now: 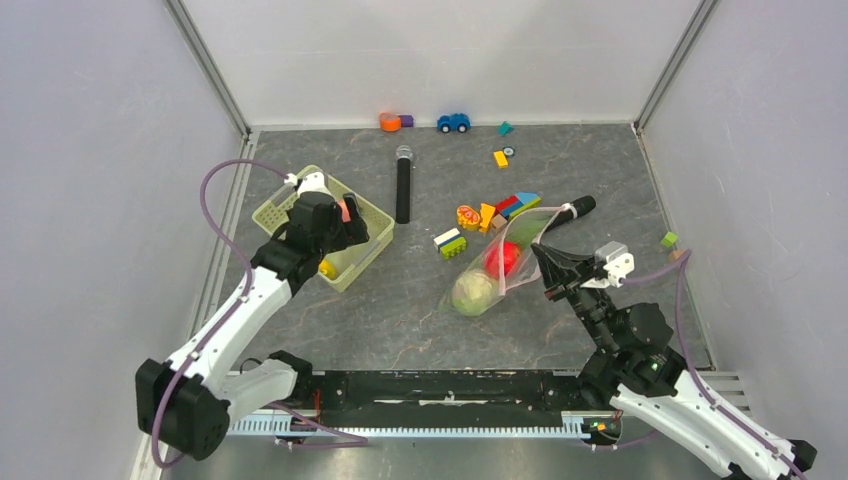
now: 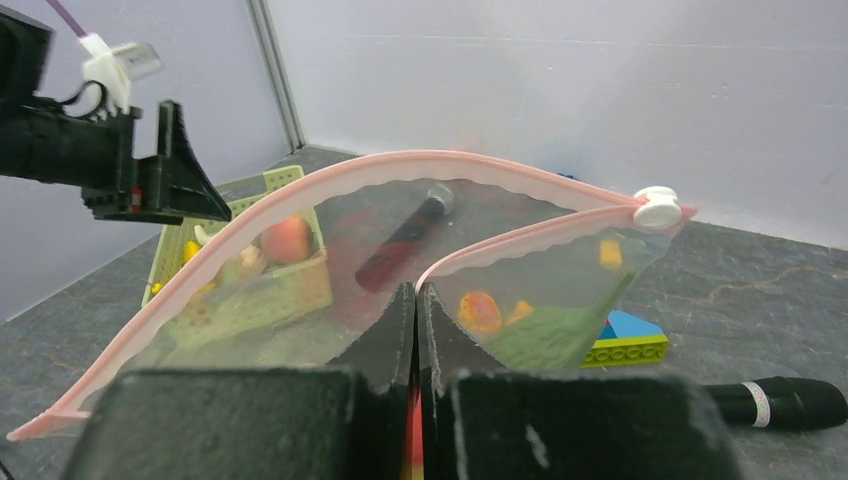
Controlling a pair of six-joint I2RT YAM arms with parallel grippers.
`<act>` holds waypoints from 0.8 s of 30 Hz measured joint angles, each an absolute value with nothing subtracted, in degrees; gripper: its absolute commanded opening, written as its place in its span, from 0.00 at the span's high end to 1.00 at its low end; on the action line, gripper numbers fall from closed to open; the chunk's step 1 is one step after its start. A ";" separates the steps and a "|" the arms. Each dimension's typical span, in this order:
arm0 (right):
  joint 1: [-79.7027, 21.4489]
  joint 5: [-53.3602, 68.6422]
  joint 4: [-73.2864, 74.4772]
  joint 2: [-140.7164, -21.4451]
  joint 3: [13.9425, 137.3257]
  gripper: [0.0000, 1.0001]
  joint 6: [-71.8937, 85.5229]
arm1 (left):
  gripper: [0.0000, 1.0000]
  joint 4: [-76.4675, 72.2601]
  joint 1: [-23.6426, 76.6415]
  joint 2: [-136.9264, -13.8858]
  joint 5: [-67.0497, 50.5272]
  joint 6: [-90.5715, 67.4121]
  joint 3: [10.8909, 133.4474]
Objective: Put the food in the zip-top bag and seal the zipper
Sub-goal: Adjust the zipper food storage bag at the center of the board.
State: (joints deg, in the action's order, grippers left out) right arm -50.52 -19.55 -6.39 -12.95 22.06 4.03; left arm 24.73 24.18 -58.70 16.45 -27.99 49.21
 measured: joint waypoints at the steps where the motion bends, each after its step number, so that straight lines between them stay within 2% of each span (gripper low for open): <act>1: -50.52 -19.16 -6.39 -13.08 22.17 1.00 3.95 | 0.00 24.64 23.14 -59.88 15.90 -28.49 48.60; 13: -50.52 -18.61 -6.83 -22.17 22.65 1.00 2.44 | 0.00 17.41 16.73 -66.94 10.61 -31.07 42.52; 24: -50.52 -19.11 -6.85 -22.85 22.65 1.00 2.07 | 0.00 8.69 12.21 -75.85 9.41 -32.16 43.22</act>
